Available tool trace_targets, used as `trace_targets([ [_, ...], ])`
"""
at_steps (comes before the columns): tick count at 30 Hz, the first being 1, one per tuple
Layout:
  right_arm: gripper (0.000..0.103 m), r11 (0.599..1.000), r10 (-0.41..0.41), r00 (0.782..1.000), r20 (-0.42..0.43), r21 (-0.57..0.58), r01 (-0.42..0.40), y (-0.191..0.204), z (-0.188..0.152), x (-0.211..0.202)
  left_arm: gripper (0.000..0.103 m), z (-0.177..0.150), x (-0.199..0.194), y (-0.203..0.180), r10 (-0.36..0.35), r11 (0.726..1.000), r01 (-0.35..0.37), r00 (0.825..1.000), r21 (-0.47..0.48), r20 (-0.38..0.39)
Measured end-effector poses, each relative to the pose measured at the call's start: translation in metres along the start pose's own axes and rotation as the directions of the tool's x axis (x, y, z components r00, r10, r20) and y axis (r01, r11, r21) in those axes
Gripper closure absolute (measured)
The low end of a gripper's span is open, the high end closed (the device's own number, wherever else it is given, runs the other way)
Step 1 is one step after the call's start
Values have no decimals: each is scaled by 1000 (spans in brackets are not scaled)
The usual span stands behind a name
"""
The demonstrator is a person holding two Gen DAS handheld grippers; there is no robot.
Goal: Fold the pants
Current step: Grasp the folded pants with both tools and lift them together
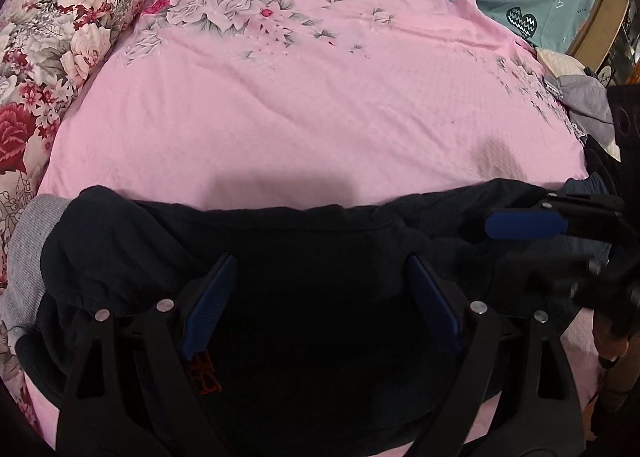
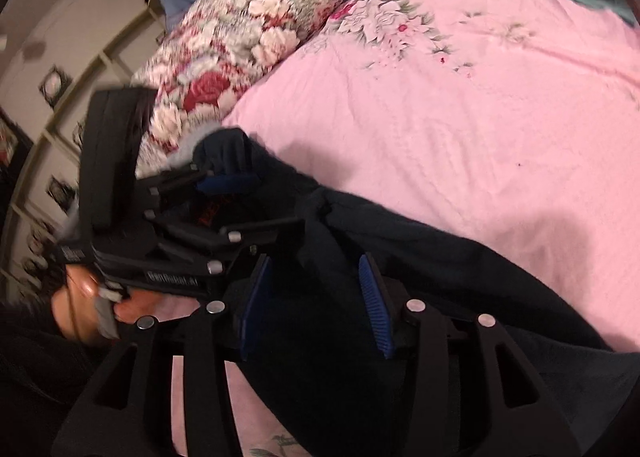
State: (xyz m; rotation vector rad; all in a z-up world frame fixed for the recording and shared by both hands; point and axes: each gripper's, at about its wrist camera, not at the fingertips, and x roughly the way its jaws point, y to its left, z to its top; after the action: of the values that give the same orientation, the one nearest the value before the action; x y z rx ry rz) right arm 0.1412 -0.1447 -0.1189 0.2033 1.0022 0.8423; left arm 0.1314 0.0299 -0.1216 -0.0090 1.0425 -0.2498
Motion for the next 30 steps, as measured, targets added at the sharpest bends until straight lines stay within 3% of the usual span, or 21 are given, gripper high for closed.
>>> trace_targets([
  [4, 63, 986, 62, 997, -40, 158, -55, -11, 12, 21, 15, 0, 0, -1, 6, 1000, -6, 1000, 4, 4],
  [9, 69, 974, 117, 986, -116, 205, -92, -4, 23, 50, 15, -4, -1, -2, 12, 1000, -13, 1000, 24, 18],
  [12, 71, 982, 66, 986, -154, 184, -37, 1, 29, 66, 15, -7, -5, -1, 12, 1000, -13, 1000, 28, 28],
  [14, 87, 978, 32, 990, -139, 209, -2, -3, 34, 69, 16, -11, -12, 0, 16, 999, -17, 999, 34, 36],
  [16, 93, 980, -1, 996, -90, 198, 19, -5, 40, 61, 16, -17, -14, 5, 48, 998, -49, 998, 40, 38],
  [19, 94, 988, -26, 1000, -6, 153, 26, -2, 53, 44, 16, -24, -6, 15, 79, 996, -80, 996, 44, 28],
  [24, 95, 989, -103, 992, -71, 95, 109, -20, 68, 81, 16, -24, -2, 15, 91, 994, -91, 996, 57, 8],
  [28, 96, 995, 17, 996, -83, 101, -8, -41, 71, 76, 16, -24, -6, 14, 94, 993, -94, 996, 77, 8],
  [30, 90, 994, -29, 999, -39, 101, 33, -48, 72, 56, 16, -26, -11, 14, 91, 993, -91, 996, 76, 3],
])
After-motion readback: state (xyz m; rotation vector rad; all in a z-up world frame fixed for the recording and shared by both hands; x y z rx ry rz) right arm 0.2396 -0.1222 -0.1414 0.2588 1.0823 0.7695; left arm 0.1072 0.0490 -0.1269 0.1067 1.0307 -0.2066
